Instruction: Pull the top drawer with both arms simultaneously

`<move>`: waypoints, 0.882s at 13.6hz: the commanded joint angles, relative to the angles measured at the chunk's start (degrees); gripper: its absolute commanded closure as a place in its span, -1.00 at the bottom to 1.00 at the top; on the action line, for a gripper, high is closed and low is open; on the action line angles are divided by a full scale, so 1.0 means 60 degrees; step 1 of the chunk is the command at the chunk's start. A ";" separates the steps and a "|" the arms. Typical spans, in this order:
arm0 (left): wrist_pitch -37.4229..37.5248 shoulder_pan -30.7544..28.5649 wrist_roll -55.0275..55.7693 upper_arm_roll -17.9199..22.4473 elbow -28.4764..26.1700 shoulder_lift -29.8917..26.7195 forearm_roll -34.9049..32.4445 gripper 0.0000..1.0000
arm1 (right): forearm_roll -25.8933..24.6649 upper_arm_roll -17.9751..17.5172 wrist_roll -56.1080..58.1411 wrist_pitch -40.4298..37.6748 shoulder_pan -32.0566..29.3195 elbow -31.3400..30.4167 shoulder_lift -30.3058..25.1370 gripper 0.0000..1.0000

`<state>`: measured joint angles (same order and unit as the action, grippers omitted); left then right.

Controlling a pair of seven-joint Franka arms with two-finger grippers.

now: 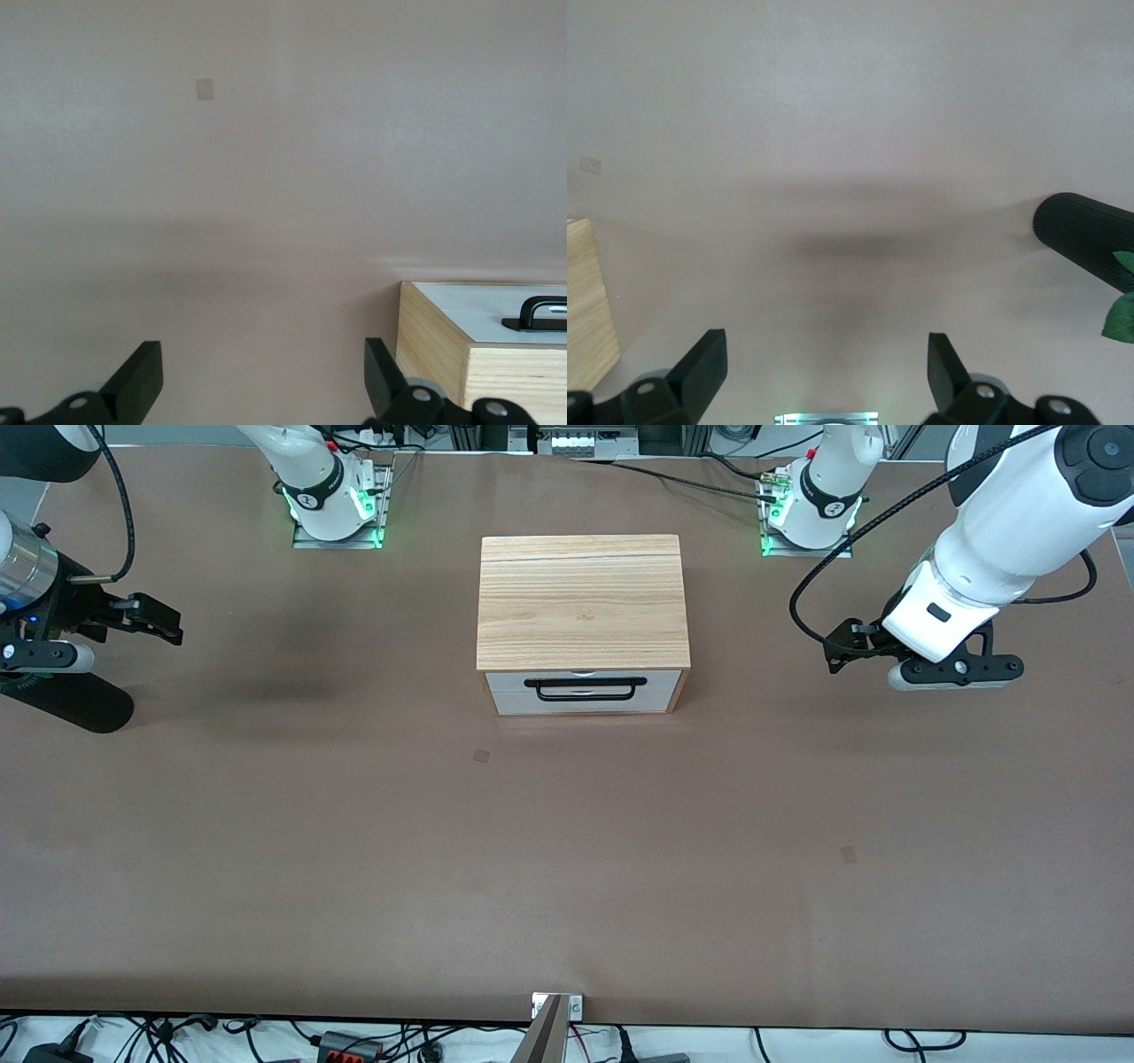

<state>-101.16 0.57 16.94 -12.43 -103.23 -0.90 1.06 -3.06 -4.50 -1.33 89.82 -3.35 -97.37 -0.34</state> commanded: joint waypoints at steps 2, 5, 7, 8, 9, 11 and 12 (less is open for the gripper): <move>0.0072 -0.0037 0.0018 -0.0038 0.0124 -0.0011 -0.0089 -1.00 | 0.0451 -0.0026 -0.0145 -0.0175 0.0001 0.0100 -0.0061 -1.00; 0.0072 -0.0037 0.0018 -0.0038 0.0124 -0.0011 -0.0089 -1.00 | 0.0436 -0.0026 -0.0071 -0.0234 -0.0013 0.0100 -0.0046 -1.00; 0.0072 0.0050 0.0018 -0.0038 0.0124 -0.0011 -0.0089 -1.00 | 0.0466 -0.0026 -0.0101 -0.0322 0.0001 0.0100 -0.0046 -1.00; 0.0072 0.0080 0.0018 -0.0052 0.0124 -0.0011 -0.0089 -1.00 | 0.0466 -0.0026 -0.0101 -0.0351 0.0001 0.0100 -0.0046 -1.00; 0.0058 0.0095 0.0018 -0.0052 0.0124 -0.0011 -0.0089 -1.00 | 0.0466 -0.0041 -0.0072 -0.0366 0.0016 0.0100 -0.0046 -1.00; -0.0030 0.0269 0.0018 -0.0081 0.0124 0.0149 -0.0060 -1.00 | 0.0466 -0.0041 0.0104 -0.0410 0.0074 0.0100 -0.0046 -1.00; -0.0204 0.0488 0.0018 -0.0096 0.0124 0.0267 0.0056 -1.00 | 0.0451 -0.0041 0.0090 -0.0569 0.0118 0.0100 -0.0046 -1.00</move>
<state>-101.31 1.53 16.90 -12.83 -103.23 -0.69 1.14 -0.96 -4.53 -1.22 88.34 -3.08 -97.36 -0.34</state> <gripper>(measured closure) 0.000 0.000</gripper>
